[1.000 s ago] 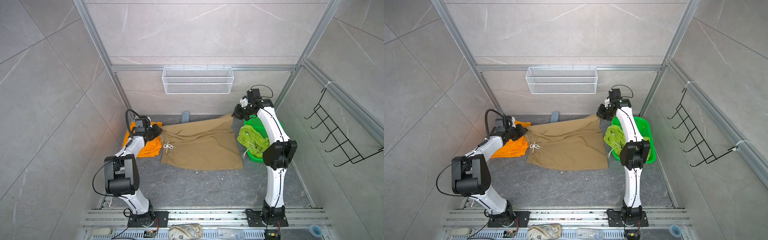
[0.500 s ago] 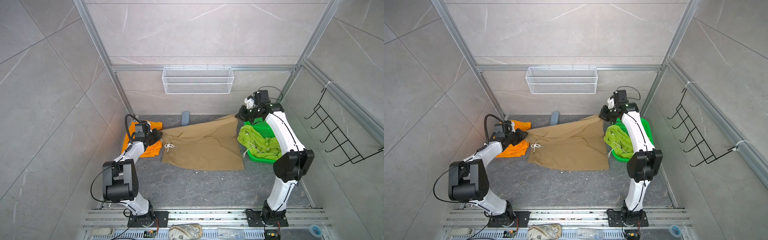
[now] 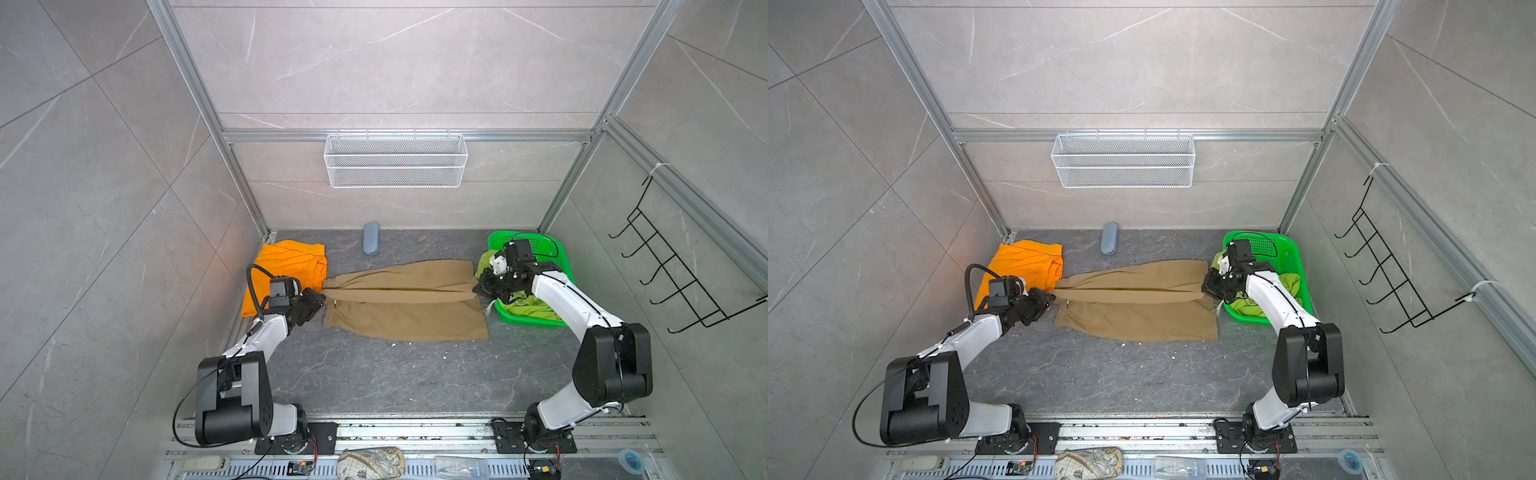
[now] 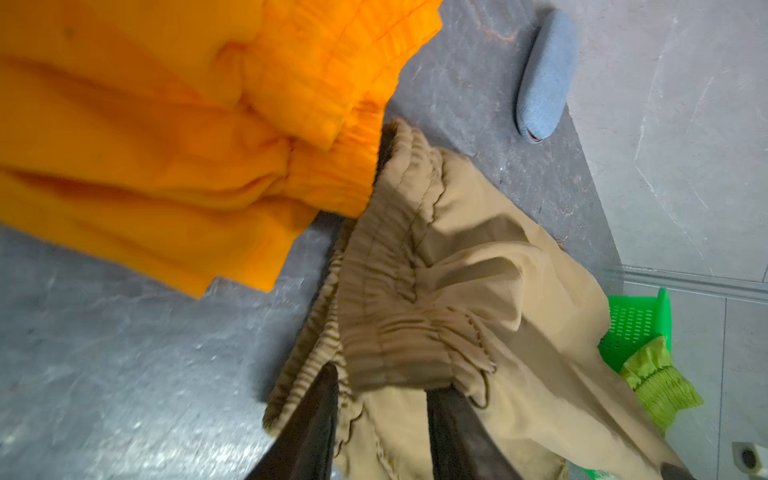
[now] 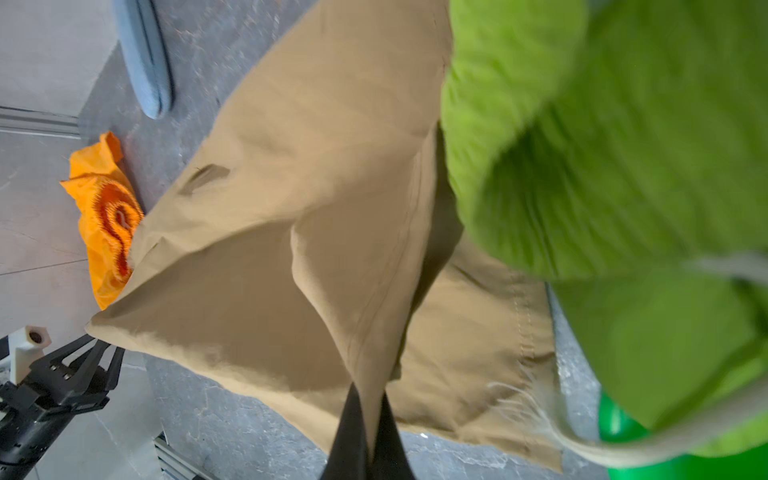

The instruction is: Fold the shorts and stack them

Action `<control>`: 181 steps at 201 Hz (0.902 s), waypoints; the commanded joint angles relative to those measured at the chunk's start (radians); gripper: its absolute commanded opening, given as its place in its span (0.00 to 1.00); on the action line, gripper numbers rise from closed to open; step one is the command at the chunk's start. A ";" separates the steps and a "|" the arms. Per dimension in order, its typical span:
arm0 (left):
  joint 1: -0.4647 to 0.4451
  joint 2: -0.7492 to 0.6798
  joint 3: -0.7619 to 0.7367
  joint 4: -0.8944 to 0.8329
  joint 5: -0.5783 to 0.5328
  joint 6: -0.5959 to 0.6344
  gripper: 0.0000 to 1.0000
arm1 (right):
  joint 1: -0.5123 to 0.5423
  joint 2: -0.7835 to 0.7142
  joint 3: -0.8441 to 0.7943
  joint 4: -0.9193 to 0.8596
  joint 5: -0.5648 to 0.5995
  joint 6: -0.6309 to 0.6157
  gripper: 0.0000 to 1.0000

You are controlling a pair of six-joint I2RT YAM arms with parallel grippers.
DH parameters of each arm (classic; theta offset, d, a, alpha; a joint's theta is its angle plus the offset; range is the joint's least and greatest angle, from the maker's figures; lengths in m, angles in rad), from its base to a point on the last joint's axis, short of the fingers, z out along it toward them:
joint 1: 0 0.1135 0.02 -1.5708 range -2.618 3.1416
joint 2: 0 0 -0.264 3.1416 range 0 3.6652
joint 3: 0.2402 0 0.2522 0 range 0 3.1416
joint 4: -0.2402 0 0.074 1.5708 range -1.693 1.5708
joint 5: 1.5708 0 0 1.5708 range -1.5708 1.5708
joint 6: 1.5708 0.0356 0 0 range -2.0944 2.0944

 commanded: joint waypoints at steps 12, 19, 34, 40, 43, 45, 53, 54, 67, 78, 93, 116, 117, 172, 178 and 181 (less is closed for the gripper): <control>0.009 -0.074 -0.048 -0.012 -0.040 -0.039 0.47 | -0.003 -0.064 -0.145 0.044 0.014 0.007 0.00; 0.008 -0.084 -0.056 -0.016 -0.041 -0.045 0.50 | -0.004 -0.073 -0.177 0.053 0.017 0.010 0.00; 0.008 -0.102 -0.065 -0.019 -0.037 -0.062 0.64 | -0.004 -0.087 -0.228 0.062 0.026 0.013 0.00; 0.008 -0.109 -0.062 -0.027 -0.035 -0.063 0.73 | -0.002 -0.090 -0.247 0.066 0.025 0.016 0.00; 0.009 -0.114 -0.060 -0.030 -0.035 -0.062 0.79 | -0.002 -0.091 -0.255 0.069 0.025 0.017 0.00; 0.008 -0.115 -0.060 -0.033 -0.035 -0.062 0.82 | -0.002 -0.092 -0.259 0.070 0.025 0.017 0.00; 0.009 -0.126 -0.051 -0.043 -0.036 -0.061 0.91 | -0.002 -0.096 -0.277 0.074 0.027 0.019 0.00; 0.009 -0.128 -0.050 -0.045 -0.037 -0.059 0.92 | -0.001 -0.096 -0.278 0.074 0.027 0.019 0.00; 0.008 -0.150 -0.029 -0.084 -0.062 -0.038 1.00 | 0.002 -0.104 -0.300 0.075 0.038 0.014 0.00; 0.009 -0.175 -0.013 -0.135 -0.110 -0.016 1.00 | 0.002 -0.107 -0.313 0.071 0.056 0.005 0.00; 0.012 -0.226 -0.003 -0.181 -0.186 0.010 1.00 | 0.002 -0.104 -0.322 0.065 0.069 -0.009 0.00; 0.018 -0.289 0.000 -0.173 -0.233 0.010 1.00 | 0.002 -0.105 -0.328 0.066 0.065 -0.013 0.00; 0.019 -0.289 0.001 -0.168 -0.227 0.009 1.00 | 0.002 -0.105 -0.328 0.067 0.064 -0.013 0.00; -0.185 -0.049 0.120 0.019 -0.045 -0.162 1.00 | 0.014 -0.180 -0.300 0.017 0.069 -0.020 0.00; -0.219 -0.026 0.123 0.034 -0.061 -0.170 1.00 | 0.017 -0.191 -0.296 0.004 0.077 -0.024 0.00; -0.231 -0.015 0.123 0.045 -0.066 -0.177 1.00 | 0.020 -0.196 -0.294 -0.001 0.081 -0.025 0.00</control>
